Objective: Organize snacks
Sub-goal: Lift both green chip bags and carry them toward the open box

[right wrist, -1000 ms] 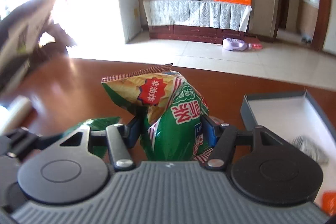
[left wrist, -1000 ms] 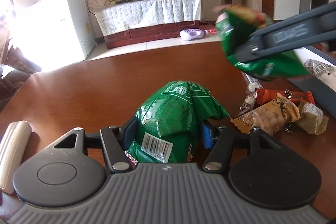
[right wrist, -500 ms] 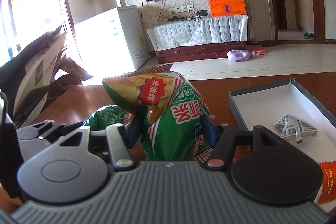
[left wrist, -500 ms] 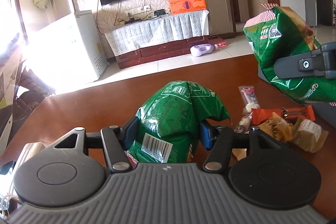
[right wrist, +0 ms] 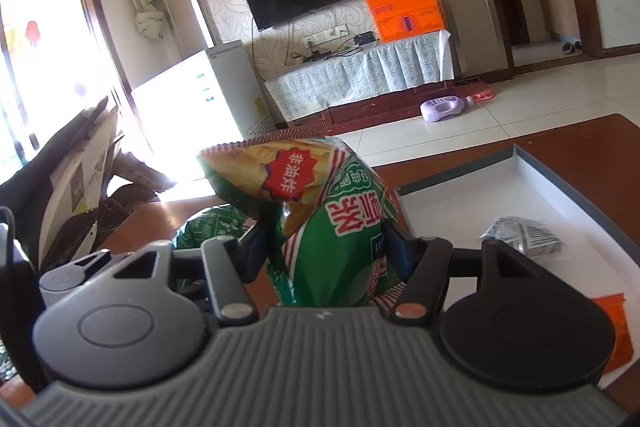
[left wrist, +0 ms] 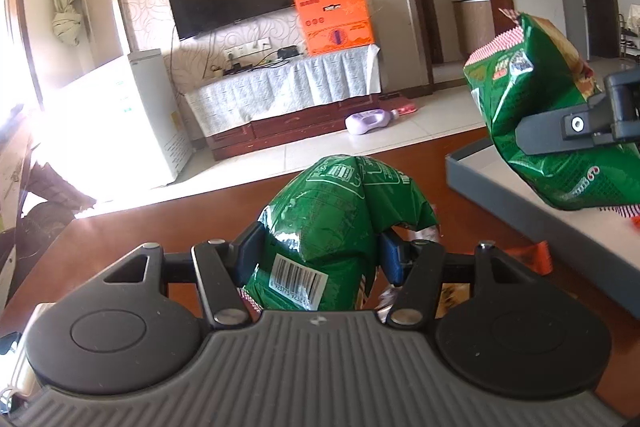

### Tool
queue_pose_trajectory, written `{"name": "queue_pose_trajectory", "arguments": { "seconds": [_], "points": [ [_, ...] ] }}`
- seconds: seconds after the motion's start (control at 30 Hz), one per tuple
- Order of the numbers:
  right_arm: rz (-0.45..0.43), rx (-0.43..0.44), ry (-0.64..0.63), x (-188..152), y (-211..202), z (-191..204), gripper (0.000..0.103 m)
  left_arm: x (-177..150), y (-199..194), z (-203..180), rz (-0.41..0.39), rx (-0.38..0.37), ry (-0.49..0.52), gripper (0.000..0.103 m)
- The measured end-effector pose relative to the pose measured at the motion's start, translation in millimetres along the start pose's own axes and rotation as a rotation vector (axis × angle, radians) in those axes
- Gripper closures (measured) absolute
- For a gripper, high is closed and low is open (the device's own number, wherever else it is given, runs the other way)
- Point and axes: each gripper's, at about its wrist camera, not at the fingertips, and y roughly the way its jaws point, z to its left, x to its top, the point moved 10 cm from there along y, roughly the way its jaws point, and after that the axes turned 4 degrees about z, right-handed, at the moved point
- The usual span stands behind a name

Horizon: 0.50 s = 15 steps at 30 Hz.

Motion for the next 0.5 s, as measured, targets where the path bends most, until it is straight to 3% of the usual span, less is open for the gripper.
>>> {"name": "queue_pose_trajectory", "arguments": {
  "seconds": [0.5],
  "points": [
    [-0.031,-0.074,0.053,0,-22,-53,0.040,35,7,-84,-0.027,-0.096,0.003,0.038]
  ]
}}
